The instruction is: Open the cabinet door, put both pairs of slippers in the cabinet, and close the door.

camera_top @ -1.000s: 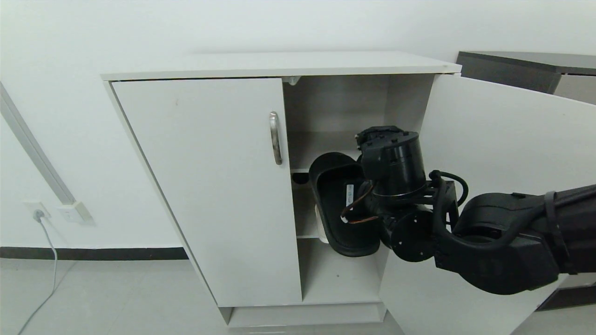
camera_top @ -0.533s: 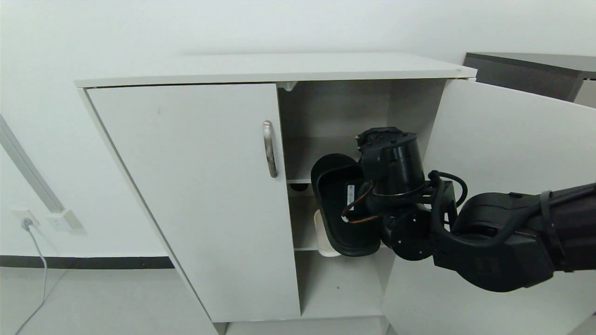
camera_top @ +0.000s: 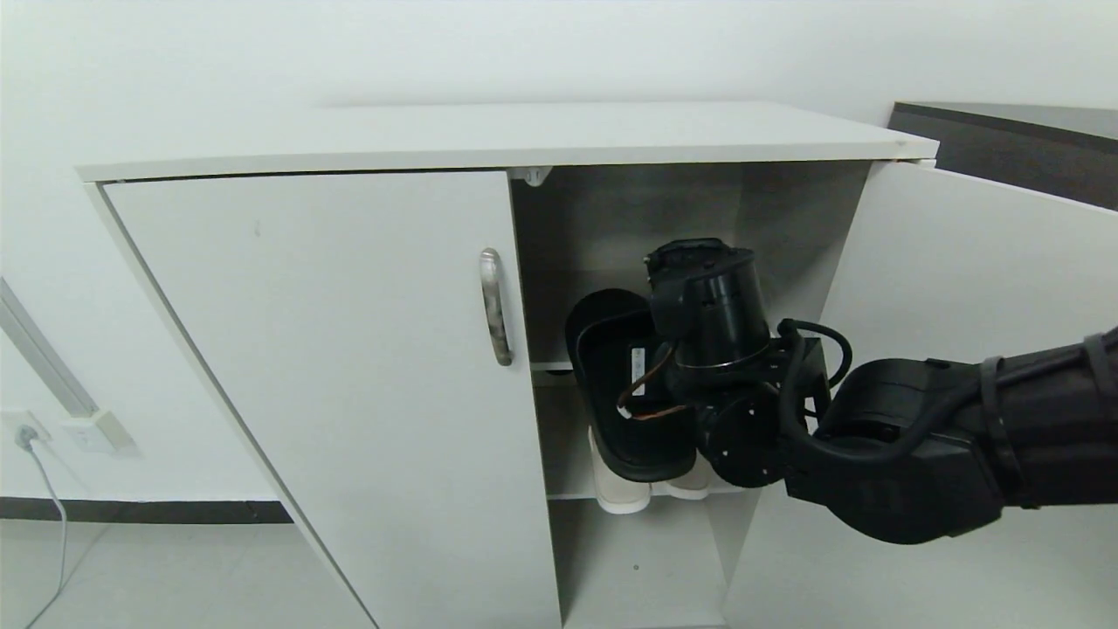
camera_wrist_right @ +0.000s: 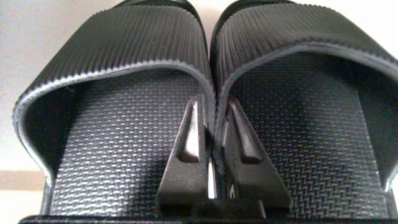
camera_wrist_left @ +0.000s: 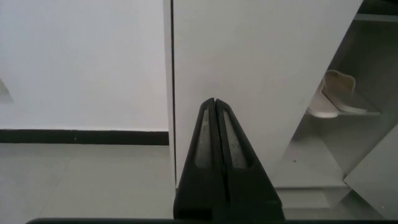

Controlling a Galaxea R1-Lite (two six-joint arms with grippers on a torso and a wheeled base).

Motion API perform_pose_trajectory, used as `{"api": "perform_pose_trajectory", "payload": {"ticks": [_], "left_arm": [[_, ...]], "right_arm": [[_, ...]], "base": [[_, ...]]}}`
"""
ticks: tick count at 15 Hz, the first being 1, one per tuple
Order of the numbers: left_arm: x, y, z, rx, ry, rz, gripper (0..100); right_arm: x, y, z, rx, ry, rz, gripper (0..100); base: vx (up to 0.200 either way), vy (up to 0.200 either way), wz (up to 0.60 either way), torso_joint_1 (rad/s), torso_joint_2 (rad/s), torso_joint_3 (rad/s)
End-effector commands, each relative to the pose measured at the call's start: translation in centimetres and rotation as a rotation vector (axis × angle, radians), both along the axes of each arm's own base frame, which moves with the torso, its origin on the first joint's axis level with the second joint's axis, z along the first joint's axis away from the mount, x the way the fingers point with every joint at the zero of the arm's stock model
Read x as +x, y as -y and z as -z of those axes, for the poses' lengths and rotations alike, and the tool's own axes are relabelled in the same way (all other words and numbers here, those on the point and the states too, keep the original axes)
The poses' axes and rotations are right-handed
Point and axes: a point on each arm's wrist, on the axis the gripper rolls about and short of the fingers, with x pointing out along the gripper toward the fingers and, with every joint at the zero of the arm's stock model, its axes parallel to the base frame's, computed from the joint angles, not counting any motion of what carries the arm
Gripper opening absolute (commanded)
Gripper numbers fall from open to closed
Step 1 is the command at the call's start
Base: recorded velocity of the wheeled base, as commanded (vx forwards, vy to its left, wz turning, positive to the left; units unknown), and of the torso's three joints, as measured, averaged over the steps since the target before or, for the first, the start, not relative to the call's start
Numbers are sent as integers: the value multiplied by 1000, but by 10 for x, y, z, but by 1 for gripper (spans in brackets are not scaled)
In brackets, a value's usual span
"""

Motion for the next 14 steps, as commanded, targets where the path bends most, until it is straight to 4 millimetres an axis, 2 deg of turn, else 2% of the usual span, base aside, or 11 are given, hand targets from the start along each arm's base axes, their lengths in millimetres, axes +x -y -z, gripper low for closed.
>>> {"api": "perform_pose_trajectory", "payload": {"ticks": [1, 6, 14], "left_arm": [[0, 0, 0, -1, 0, -1, 0], [0, 0, 0, -2, 0, -1, 0], [0, 0, 0, -2, 0, -1, 0]], "right_arm": [[15, -8, 3, -8, -10, 11, 0], [50, -15, 1, -6, -20, 40, 0], [79, -7, -12, 9, -28, 52, 0]], "base": [[0, 0, 0, 0, 0, 0], [0, 0, 0, 0, 0, 0], [0, 0, 0, 0, 0, 0]]}}
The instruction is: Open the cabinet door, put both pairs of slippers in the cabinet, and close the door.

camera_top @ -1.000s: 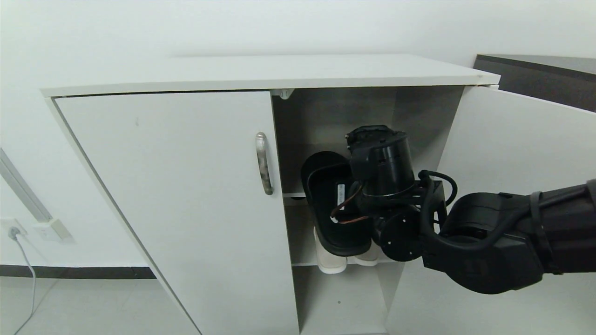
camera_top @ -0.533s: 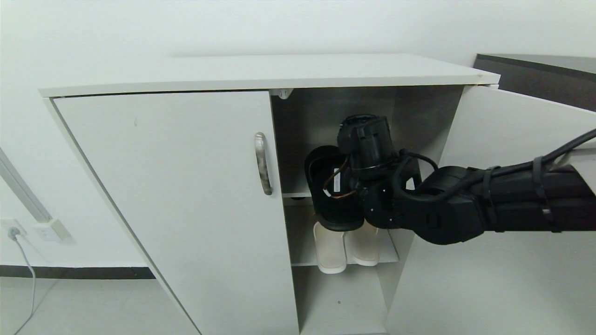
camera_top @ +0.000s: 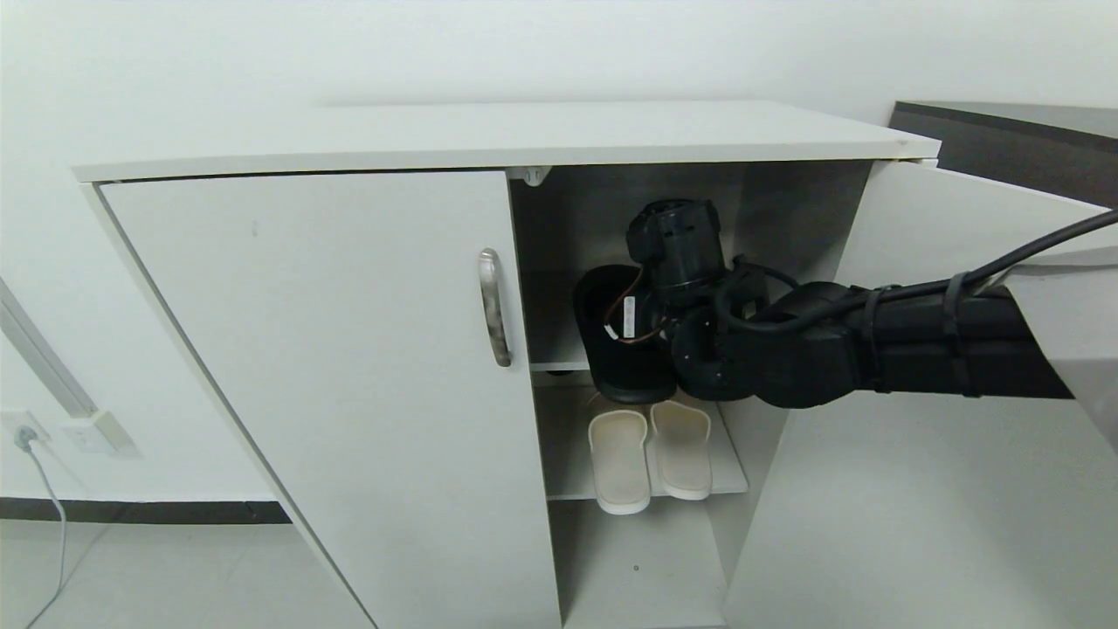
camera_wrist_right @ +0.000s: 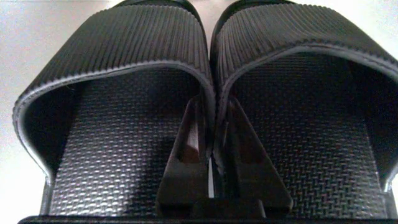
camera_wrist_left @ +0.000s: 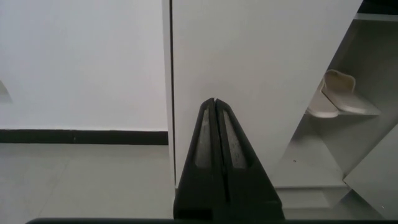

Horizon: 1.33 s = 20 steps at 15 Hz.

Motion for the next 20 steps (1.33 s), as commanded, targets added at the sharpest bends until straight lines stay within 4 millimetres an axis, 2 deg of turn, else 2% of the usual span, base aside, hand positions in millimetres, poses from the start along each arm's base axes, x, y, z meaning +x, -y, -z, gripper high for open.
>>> {"api": "perform_pose_trajectory", "payload": {"ticks": [1, 7, 13, 14, 20], "left_arm": [[0, 0, 0, -2, -2, -1, 0], [0, 0, 0, -3, 1, -1, 0], [0, 0, 0, -3, 0, -3, 0], [0, 0, 0, -3, 0, -3, 0], [0, 0, 0, -5, 0, -3, 0]], "right_arm": [[8, 0, -2, 10, 8, 8, 0], [20, 0, -6, 13, 7, 22, 0], [27, -2, 2, -1, -10, 29, 0], [27, -2, 3, -2, -11, 29, 100], [13, -2, 8, -41, -55, 13, 100]], "base": [[0, 0, 0, 0, 0, 0], [0, 0, 0, 0, 0, 0], [0, 0, 0, 0, 0, 0], [0, 0, 0, 0, 0, 0], [0, 0, 0, 0, 0, 0]]}}
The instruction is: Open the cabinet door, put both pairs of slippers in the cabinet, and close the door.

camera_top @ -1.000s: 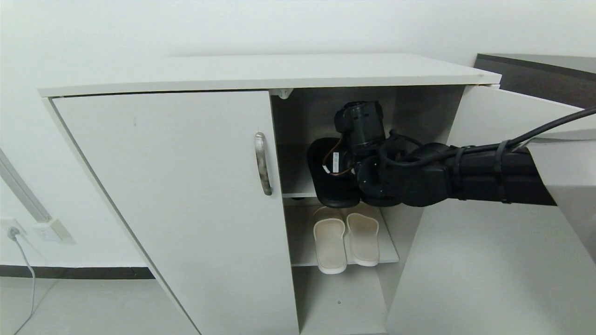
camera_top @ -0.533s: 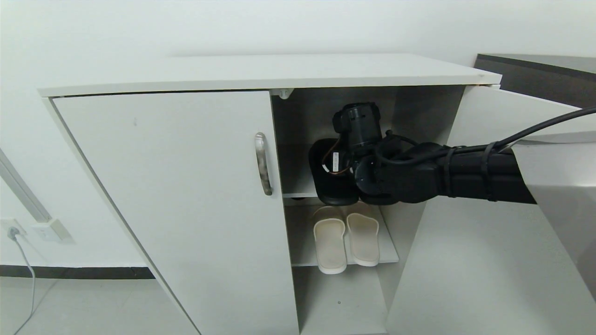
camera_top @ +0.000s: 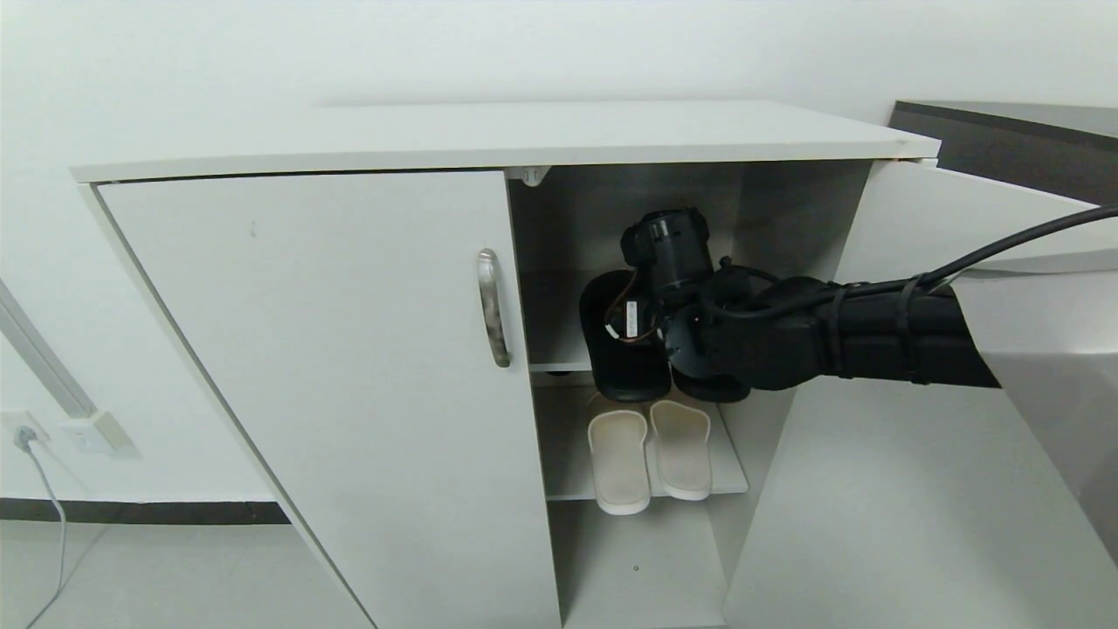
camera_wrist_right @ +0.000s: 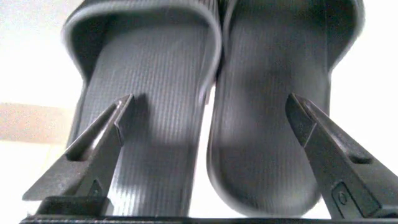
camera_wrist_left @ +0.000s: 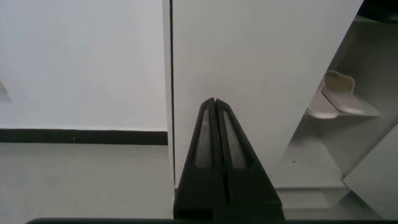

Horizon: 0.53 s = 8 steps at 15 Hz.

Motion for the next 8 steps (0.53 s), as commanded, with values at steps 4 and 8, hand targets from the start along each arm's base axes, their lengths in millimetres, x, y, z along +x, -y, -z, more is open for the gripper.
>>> {"api": "perform_pose_trajectory", "payload": {"ticks": [4, 8], "left_arm": [[0, 0, 0, 3, -2, 1, 0], [0, 0, 0, 1, -2, 1, 0]], "right_arm": [[-38, 7, -14, -8, -16, -39, 100], [-76, 17, -19, -4, -15, -83, 100]], "base": [[0, 0, 0, 0, 0, 0], [0, 0, 0, 0, 0, 0]]}}
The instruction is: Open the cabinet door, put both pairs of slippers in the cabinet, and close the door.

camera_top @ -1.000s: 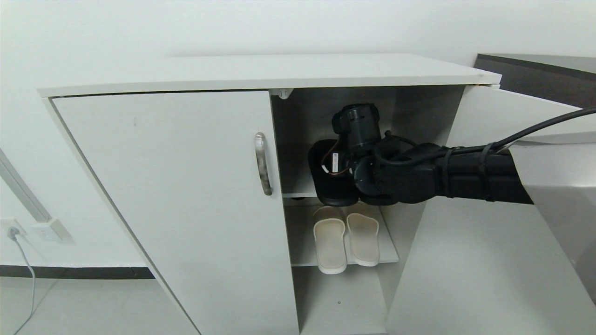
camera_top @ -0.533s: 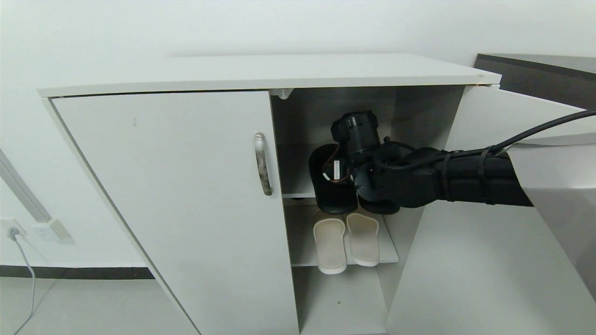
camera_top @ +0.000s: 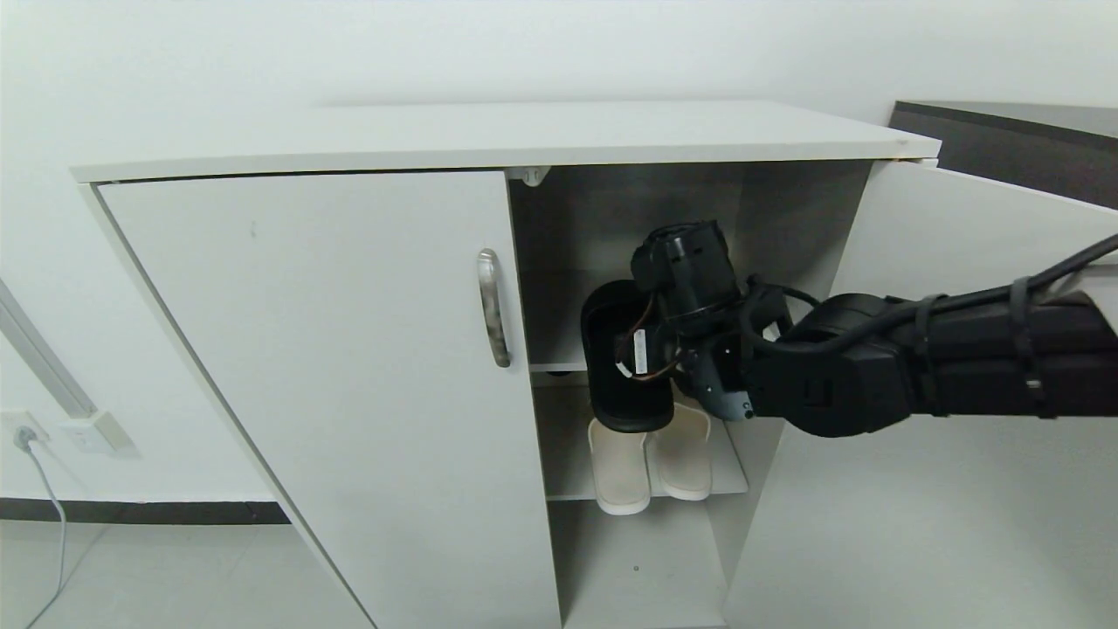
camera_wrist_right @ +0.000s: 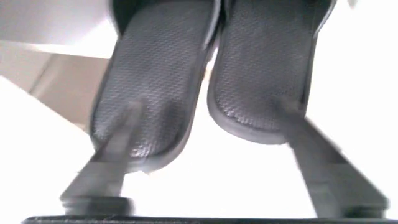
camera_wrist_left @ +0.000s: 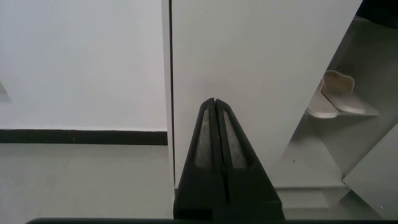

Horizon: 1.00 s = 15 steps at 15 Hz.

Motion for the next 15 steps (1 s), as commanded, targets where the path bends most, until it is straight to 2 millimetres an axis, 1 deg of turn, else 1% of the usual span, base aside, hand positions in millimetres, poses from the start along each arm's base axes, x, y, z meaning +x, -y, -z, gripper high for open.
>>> {"api": "perform_pose_trajectory", "payload": {"ticks": [1, 5, 6, 8, 9, 13, 14, 15], "left_arm": [[0, 0, 0, 0, -2, -1, 0], [0, 0, 0, -2, 0, -1, 0], [0, 0, 0, -2, -2, -1, 0], [0, 0, 0, -2, -2, -1, 0], [0, 0, 0, -2, -2, -1, 0], [0, 0, 0, -5, 0, -1, 0], [0, 0, 0, -5, 0, -1, 0], [0, 0, 0, -6, -1, -1, 0]], "right_arm": [[-30, 11, -15, 29, 22, -37, 100], [-67, 29, -10, 50, 33, -87, 100], [-73, 33, -8, 61, 42, -95, 100], [-80, 37, 3, 76, 55, -110, 100], [-81, 37, 8, 78, 57, -118, 0], [-84, 32, 11, 95, 50, -167, 0], [-86, 31, 19, 80, 27, -188, 0], [-85, 30, 22, 80, 28, -188, 0]], "base": [[0, 0, 0, 0, 0, 0], [0, 0, 0, 0, 0, 0], [0, 0, 0, 0, 0, 0], [0, 0, 0, 0, 0, 0], [0, 0, 0, 0, 0, 0], [0, 0, 0, 0, 0, 0], [0, 0, 0, 0, 0, 0], [0, 0, 0, 0, 0, 0]]}}
